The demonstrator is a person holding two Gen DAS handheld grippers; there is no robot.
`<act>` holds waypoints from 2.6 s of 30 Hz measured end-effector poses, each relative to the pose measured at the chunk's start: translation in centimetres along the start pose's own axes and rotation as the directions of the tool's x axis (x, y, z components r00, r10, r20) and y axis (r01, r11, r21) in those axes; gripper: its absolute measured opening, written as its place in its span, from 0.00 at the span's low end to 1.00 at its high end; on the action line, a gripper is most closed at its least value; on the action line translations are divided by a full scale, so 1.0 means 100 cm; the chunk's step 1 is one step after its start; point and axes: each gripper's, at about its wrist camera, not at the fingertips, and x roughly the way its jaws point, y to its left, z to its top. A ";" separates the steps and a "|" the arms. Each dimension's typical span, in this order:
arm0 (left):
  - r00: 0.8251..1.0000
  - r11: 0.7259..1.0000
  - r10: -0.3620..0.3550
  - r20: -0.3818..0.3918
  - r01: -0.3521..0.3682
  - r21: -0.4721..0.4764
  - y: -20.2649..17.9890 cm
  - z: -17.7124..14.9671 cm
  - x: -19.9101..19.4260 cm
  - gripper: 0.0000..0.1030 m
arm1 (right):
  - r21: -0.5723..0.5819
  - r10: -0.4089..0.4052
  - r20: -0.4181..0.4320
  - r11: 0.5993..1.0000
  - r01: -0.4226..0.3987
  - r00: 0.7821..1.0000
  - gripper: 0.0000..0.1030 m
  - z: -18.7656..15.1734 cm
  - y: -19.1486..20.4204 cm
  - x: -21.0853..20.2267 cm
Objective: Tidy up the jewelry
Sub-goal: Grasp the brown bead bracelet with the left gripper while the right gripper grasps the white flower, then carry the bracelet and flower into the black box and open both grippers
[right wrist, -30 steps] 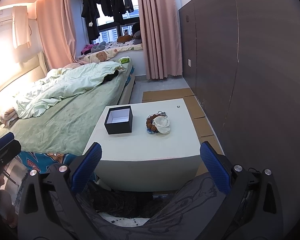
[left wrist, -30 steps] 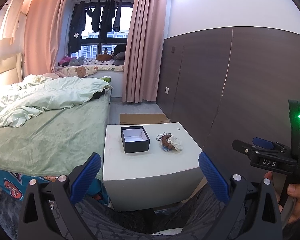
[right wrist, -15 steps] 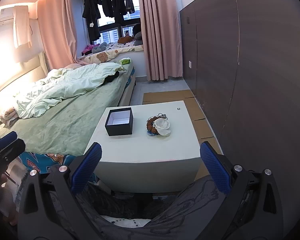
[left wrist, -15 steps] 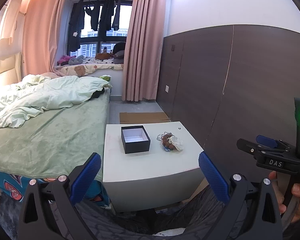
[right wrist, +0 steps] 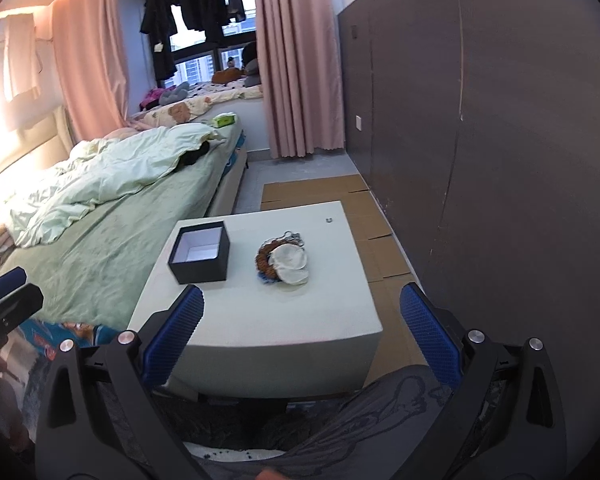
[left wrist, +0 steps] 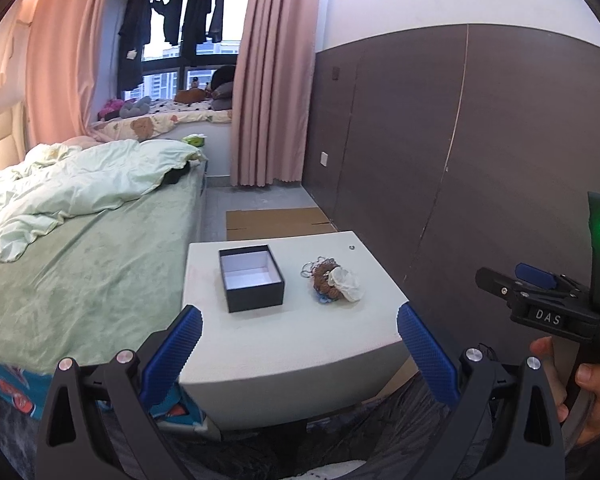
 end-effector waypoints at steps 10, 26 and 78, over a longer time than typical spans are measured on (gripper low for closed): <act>0.990 0.995 -0.098 -0.097 0.097 -0.021 -0.009 0.018 0.099 0.82 | 0.062 0.019 -0.065 0.998 -0.015 0.998 0.95 0.011 -0.040 0.055; 0.937 0.980 -0.195 -0.290 0.171 -0.106 -0.006 -0.002 0.259 0.48 | 0.215 0.159 -0.236 0.971 -0.108 0.959 0.69 -0.017 -0.084 0.170; 0.923 0.988 -0.155 -0.352 0.135 -0.080 -0.016 0.015 0.357 0.15 | 0.446 0.396 -0.155 0.845 -0.294 0.905 0.03 0.015 -0.099 0.239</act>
